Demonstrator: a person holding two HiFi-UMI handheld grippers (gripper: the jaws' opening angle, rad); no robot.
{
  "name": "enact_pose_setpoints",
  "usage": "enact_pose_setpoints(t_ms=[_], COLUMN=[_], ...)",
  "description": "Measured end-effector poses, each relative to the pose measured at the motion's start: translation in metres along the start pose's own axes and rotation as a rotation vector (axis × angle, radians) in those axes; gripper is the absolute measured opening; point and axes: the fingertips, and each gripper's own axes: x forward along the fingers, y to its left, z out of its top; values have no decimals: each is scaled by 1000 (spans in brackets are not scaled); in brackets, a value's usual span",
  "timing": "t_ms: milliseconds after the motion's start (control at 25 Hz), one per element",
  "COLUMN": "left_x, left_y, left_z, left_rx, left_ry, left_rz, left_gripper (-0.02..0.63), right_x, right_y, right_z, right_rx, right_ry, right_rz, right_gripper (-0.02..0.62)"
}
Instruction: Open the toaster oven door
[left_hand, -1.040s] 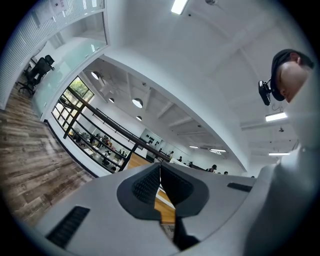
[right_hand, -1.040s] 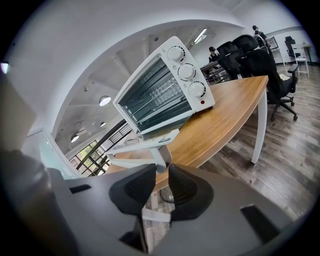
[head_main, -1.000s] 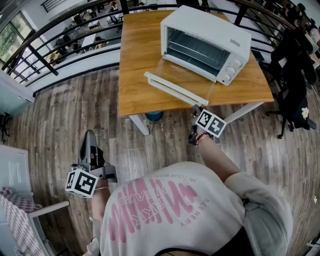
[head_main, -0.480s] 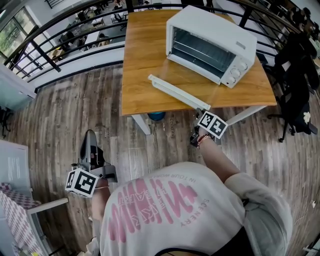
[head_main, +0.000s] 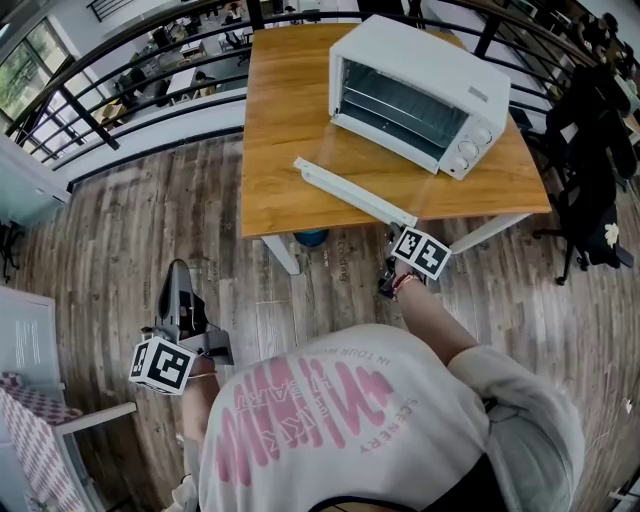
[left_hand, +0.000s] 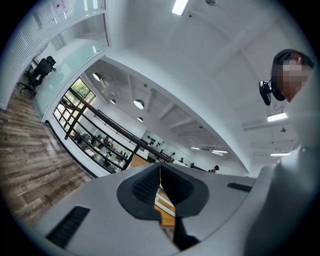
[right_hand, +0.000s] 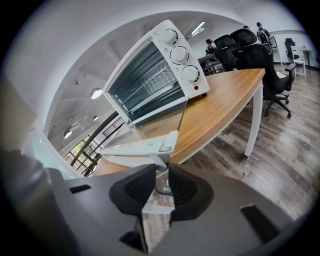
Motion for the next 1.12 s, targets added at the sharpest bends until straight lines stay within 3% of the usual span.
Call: enact_pose_setpoints(t_ms=[720, 1120], left_x=[8, -5], left_y=[-6, -30], left_z=[-8, -23], left_rx=[-15, -24], left_ry=[2, 3], left_rz=[-6, 9], left_gripper=[21, 21], right_x=[4, 7], right_y=[-2, 0], right_z=[-1, -1], right_rx=[-25, -79], right_ry=[51, 102], right_rz=[14, 50], right_gripper=[92, 94])
